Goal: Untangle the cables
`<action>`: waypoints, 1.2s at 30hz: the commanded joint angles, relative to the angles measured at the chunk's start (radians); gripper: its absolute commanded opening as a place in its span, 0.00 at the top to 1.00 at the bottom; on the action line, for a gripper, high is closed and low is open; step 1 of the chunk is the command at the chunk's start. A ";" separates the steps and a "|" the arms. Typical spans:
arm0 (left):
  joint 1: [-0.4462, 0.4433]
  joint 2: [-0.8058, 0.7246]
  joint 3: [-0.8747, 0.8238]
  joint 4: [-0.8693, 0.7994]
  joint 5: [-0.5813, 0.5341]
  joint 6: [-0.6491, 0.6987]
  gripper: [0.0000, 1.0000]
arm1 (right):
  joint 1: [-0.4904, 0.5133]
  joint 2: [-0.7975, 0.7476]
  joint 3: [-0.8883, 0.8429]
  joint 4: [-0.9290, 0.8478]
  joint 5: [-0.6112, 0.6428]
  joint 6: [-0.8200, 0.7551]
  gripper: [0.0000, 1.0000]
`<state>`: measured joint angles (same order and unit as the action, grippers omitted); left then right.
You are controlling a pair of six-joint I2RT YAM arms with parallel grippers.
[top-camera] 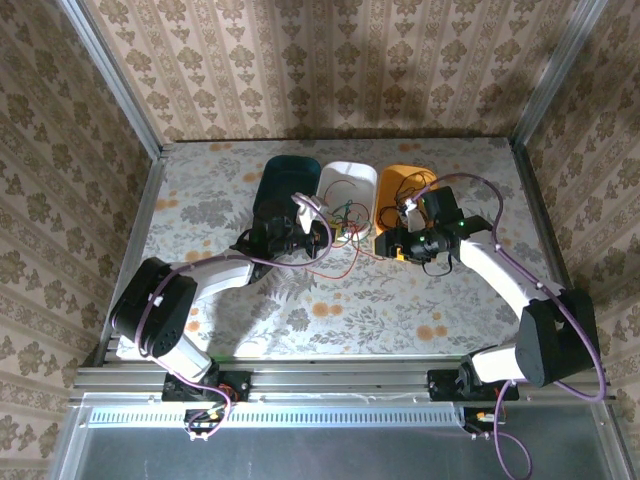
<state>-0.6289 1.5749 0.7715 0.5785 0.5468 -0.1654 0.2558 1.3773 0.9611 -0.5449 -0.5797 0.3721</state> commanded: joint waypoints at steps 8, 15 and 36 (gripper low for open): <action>-0.005 -0.033 0.021 0.005 0.089 -0.019 1.00 | 0.147 -0.010 0.101 -0.135 0.085 -0.193 0.31; 0.000 -0.050 0.029 -0.025 0.149 -0.019 1.00 | 0.176 0.070 0.184 -0.179 0.187 -0.276 0.31; 0.008 -0.035 0.000 -0.085 0.113 -0.002 1.00 | 0.033 -0.160 0.118 -0.049 0.406 -0.092 1.00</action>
<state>-0.6273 1.5490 0.7792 0.5007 0.6582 -0.1658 0.3298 1.3010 1.0683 -0.6300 -0.2699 0.2207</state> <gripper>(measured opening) 0.103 0.069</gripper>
